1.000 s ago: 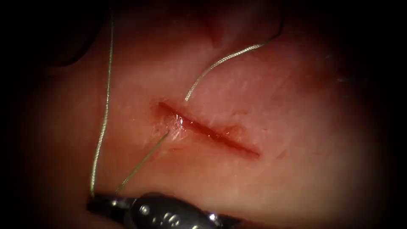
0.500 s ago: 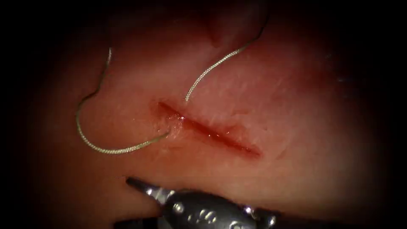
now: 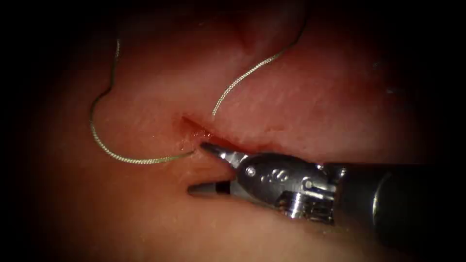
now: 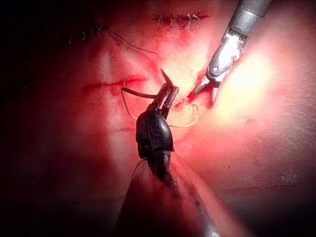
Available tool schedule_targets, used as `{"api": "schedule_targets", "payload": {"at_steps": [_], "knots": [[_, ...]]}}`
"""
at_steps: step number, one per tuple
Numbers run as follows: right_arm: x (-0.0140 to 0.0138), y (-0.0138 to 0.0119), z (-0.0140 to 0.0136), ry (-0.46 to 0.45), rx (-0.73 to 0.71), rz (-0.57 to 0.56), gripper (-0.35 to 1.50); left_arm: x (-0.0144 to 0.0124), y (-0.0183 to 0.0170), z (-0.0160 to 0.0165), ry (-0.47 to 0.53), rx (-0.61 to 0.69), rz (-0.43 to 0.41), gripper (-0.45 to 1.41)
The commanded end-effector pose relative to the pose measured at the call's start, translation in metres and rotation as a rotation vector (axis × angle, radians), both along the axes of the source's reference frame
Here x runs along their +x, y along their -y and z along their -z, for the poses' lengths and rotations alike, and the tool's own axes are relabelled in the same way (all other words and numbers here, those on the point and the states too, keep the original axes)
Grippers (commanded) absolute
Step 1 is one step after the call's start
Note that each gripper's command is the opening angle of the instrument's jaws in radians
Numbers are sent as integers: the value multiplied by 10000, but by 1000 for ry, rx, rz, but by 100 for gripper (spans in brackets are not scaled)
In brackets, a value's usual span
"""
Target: Wound Closure
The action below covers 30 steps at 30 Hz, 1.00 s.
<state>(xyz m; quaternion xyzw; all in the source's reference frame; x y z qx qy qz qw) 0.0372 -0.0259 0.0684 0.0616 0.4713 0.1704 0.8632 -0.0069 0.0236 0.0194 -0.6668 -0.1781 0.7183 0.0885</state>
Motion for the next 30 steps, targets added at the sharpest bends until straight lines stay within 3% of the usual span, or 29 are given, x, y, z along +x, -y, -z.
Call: {"api": "schedule_targets", "payload": {"at_steps": [1,4,7,8,10,11,16,18,21,26,28,30], "knots": [[19,0,-17,1,0,11,131,-4,-1,-7,1,-2,0,-45],[29,3,-27,3,-2,19,126,-4,-1,-7,4,-2,-2,-45],[36,4,-32,-8,4,32,108,-5,0,-8,5,-3,-4,-45],[37,4,-32,-8,12,45,73,-5,0,-9,5,-3,-4,-45],[36,4,-31,-19,35,82,-25,-6,0,-10,5,-4,-3,-45],[30,6,-29,-3,64,42,-35,-6,1,-11,5,-5,-3,-45],[18,15,-15,41,133,-9,-35,-7,2,-11,9,-5,-6,-45],[19,32,3,30,134,11,-35,-10,3,-13,10,-7,-7,-45],[30,60,33,4,143,53,-35,-12,5,-16,11,-11,-7,-45],[57,88,85,-48,148,76,-35,-16,8,-19,14,-13,-9,-45],[62,91,92,-57,150,78,-35,-16,8,-19,17,-13,-11,-45],[83,100,115,-101,155,89,-35,-16,8,-19,17,-13,-12,-45]]}}
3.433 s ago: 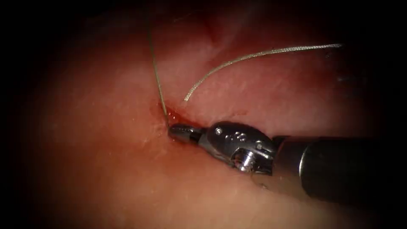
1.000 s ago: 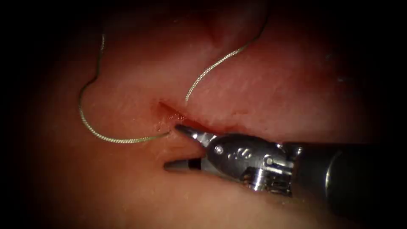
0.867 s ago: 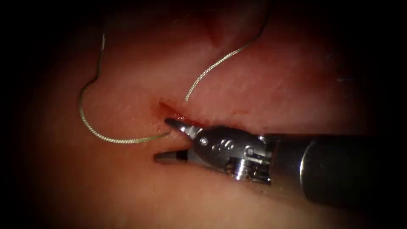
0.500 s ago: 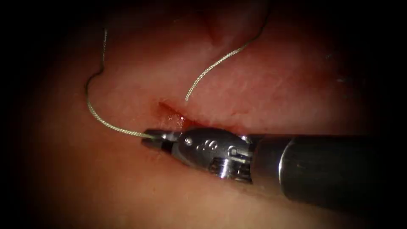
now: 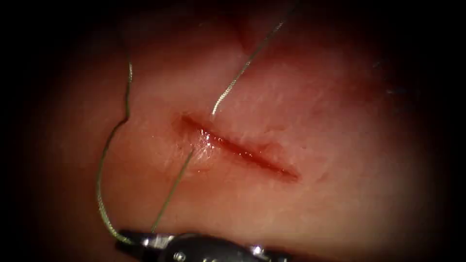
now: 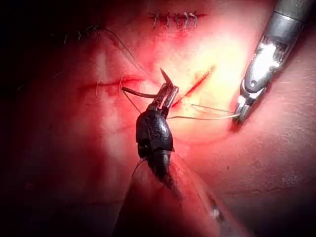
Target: Wound Closure
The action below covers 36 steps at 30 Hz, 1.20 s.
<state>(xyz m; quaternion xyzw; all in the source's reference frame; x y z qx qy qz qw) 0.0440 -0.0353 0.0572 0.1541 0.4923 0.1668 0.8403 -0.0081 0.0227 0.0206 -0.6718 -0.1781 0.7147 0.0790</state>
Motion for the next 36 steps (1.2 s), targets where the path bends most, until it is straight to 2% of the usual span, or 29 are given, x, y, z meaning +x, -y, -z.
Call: {"api": "schedule_targets", "payload": {"at_steps": [1,5,6,8,10,12,15,18,20,24,30,36], "knots": [[21,9,8,-26,5,9,-35,-4,-1,-7,2,-1,0,-45],[31,13,20,-70,18,31,-35,-4,-1,-7,2,-1,0,-45],[29,11,21,-84,-46,71,-20,-4,-1,-7,2,-1,-1,-45],[20,7,21,-92,-97,82,69,-4,-1,-7,2,-1,-1,-45],[-1,0,19,-55,-108,33,136,-2,-1,-7,3,-1,-3,-45],[-29,-13,19,-23,-122,-19,148,0,-3,-9,6,-1,-6,-45],[-61,-28,19,-28,-122,-60,143,4,-5,-11,4,-2,-5,-45],[-94,-47,14,19,-124,-119,133,7,-7,-13,0,-8,-1,-45],[-99,-58,4,45,-139,-146,133,6,-7,-13,-1,-9,-1,-45],[-86,-81,-31,69,-210,-129,130,2,-4,-14,-4,-11,4,-45],[-42,-91,-98,91,-274,-59,128,-2,-1,-21,-8,-6,10,-45],[-26,-81,-119,114,-266,-10,126,-2,-1,-21,-10,-7,8,-45]]}}
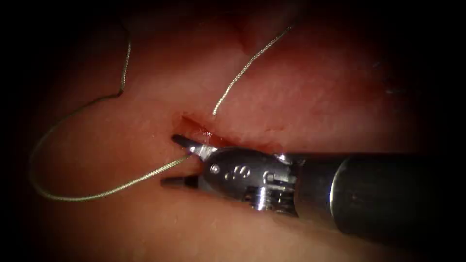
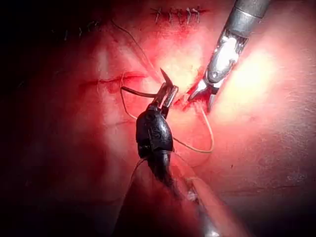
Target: Wound Closure
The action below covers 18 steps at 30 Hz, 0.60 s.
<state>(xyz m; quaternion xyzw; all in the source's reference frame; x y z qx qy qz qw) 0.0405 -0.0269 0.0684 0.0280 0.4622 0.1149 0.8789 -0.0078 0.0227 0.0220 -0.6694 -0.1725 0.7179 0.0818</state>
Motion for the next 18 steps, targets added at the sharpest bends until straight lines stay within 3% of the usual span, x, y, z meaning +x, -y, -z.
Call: {"api": "schedule_targets", "payload": {"at_steps": [1,3,5,6,7,10,16,18], "knots": [[10,6,-9,10,3,14,126,-4,-1,-7,-1,-2,-2,-45],[10,8,-12,16,10,29,123,-4,-1,-7,0,-2,-2,-45],[11,9,-14,11,23,52,108,-4,-1,-7,0,-2,-2,-45],[8,10,-14,-19,49,107,5,-4,-1,-7,0,-2,-2,-45],[6,11,-12,-6,36,98,-35,-4,-1,-7,0,-2,-2,-45],[-1,10,-2,15,90,-1,-35,-4,0,-7,0,-2,-3,-45],[0,32,21,-2,118,7,-35,-4,0,-7,-1,4,-3,-45],[8,51,42,-20,124,36,-35,-4,0,-7,-2,3,-2,-45]]}}
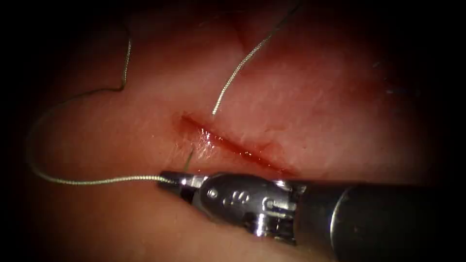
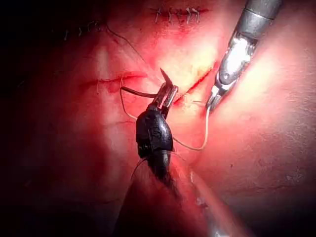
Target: Wound Closure
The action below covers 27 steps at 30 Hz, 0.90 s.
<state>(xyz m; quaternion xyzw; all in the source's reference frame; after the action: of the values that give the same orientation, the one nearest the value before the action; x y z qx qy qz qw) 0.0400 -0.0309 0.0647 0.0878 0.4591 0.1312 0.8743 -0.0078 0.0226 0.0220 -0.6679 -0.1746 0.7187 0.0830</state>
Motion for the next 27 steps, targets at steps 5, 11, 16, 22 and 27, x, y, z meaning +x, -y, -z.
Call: {"api": "schedule_targets", "payload": {"at_steps": [5,11,16,22,27], "knots": [[38,53,69,-61,15,64,-35,-5,0,-8,3,-2,-2,-45],[68,75,124,-207,58,112,-35,-6,1,-8,3,-3,-6,-45],[49,59,118,-236,-37,64,109,-6,1,-9,3,-3,-6,-45],[-28,17,87,-154,-111,-14,113,-8,2,-17,-1,1,-8,-45],[-38,-14,42,-78,-189,-1,113,-11,5,-20,-8,2,-14,-45]]}}
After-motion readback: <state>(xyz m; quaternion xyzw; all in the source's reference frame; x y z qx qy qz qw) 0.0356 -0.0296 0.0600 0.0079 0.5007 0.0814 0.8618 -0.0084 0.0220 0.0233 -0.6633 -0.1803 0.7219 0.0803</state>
